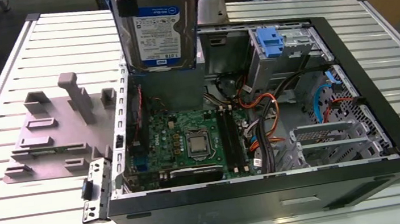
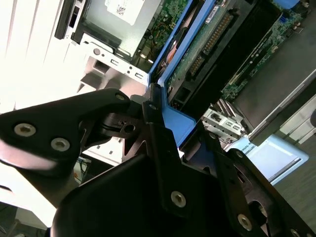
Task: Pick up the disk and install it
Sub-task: 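Pick up the disk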
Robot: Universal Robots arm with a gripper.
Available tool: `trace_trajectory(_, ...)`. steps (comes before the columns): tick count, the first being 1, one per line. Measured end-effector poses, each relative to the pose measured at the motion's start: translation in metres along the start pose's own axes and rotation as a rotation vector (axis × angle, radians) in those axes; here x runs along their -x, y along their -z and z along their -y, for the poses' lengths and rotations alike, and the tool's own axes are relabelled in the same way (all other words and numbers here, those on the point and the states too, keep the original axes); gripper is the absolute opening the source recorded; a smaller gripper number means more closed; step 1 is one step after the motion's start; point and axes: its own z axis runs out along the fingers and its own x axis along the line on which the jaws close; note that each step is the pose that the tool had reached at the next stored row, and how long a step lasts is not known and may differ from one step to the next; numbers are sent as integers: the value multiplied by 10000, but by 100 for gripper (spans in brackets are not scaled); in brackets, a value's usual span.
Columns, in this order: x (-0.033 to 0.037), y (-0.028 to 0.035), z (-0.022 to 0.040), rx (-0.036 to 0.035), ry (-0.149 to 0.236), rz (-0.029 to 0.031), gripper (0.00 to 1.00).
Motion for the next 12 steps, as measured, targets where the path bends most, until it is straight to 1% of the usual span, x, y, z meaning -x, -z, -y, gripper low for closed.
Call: trace_trajectory(12, 0, -17, 249, 0, -4, -15, 36)
